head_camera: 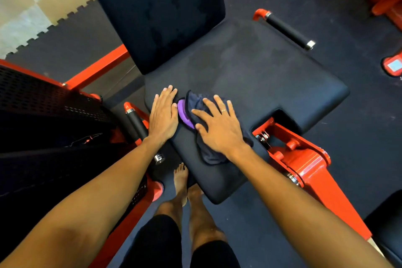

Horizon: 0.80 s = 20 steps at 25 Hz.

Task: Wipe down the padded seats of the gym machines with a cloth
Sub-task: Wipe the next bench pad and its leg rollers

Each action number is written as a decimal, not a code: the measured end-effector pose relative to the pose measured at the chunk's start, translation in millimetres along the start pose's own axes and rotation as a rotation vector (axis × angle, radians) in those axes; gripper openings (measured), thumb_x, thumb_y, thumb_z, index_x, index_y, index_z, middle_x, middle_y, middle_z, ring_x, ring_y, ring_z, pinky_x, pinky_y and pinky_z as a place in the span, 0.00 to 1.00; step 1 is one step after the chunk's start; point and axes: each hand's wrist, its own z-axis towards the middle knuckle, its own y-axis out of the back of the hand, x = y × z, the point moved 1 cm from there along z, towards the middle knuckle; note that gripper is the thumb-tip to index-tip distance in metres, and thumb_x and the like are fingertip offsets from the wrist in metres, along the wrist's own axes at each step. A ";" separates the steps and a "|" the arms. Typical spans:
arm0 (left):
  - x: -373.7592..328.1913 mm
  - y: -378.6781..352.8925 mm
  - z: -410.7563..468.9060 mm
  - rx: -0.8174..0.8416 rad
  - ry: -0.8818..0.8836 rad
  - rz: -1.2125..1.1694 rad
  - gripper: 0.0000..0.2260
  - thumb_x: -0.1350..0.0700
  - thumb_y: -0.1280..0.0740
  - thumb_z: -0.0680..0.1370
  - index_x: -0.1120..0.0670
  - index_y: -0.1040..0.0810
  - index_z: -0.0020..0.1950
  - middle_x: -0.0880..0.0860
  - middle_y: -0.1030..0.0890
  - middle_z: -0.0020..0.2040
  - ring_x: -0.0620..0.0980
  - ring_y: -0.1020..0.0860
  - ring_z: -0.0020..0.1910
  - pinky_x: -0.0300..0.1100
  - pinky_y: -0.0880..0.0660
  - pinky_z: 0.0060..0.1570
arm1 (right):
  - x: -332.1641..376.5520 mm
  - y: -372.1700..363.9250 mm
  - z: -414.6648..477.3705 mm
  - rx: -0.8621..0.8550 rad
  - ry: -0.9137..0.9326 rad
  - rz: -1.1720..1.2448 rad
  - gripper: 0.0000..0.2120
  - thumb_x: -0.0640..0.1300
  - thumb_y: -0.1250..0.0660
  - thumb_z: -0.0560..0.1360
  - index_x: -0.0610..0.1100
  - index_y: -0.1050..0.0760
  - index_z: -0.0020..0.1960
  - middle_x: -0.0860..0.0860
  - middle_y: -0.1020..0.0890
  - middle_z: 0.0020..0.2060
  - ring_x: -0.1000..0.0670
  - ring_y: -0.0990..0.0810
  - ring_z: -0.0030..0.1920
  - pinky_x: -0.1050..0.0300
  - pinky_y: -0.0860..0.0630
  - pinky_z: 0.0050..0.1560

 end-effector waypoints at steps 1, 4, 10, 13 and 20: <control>0.7 -0.5 -2.7 -0.009 -0.001 -0.013 0.22 0.58 0.46 0.83 0.55 0.34 0.79 0.51 0.38 0.81 0.47 0.45 0.81 0.43 0.55 0.80 | -7.6 0.8 6.2 -0.018 -0.035 -0.027 0.23 0.56 0.39 0.79 0.57 0.27 0.73 0.48 0.33 0.78 0.40 0.43 0.81 0.35 0.52 0.79; 5.9 1.9 -8.8 -0.023 -0.015 -0.037 0.24 0.56 0.46 0.82 0.54 0.35 0.79 0.51 0.39 0.81 0.47 0.45 0.81 0.45 0.55 0.81 | -15.1 11.1 56.5 -0.040 -0.249 -0.039 0.23 0.54 0.40 0.81 0.58 0.31 0.76 0.48 0.38 0.80 0.39 0.49 0.81 0.34 0.58 0.79; 13.4 6.4 -11.0 0.008 -0.043 -0.015 0.25 0.60 0.46 0.83 0.57 0.39 0.81 0.54 0.40 0.82 0.49 0.47 0.82 0.39 0.59 0.79 | 36.8 -5.8 72.6 0.022 -0.199 0.007 0.30 0.64 0.39 0.78 0.56 0.34 0.78 0.47 0.40 0.81 0.40 0.53 0.82 0.35 0.61 0.79; 12.1 7.1 -12.2 0.017 -0.035 -0.007 0.26 0.62 0.47 0.81 0.58 0.39 0.80 0.54 0.40 0.81 0.49 0.47 0.82 0.39 0.60 0.79 | 37.1 -13.8 7.4 -0.025 -0.088 0.005 0.28 0.61 0.38 0.77 0.56 0.29 0.75 0.47 0.35 0.79 0.40 0.46 0.81 0.36 0.55 0.80; -0.1 8.1 -24.9 0.050 -0.123 0.096 0.25 0.54 0.48 0.83 0.56 0.38 0.81 0.53 0.40 0.82 0.52 0.46 0.81 0.50 0.54 0.81 | -7.8 2.0 29.2 -0.141 -0.483 0.005 0.25 0.56 0.35 0.78 0.54 0.28 0.74 0.45 0.35 0.79 0.37 0.47 0.81 0.34 0.55 0.79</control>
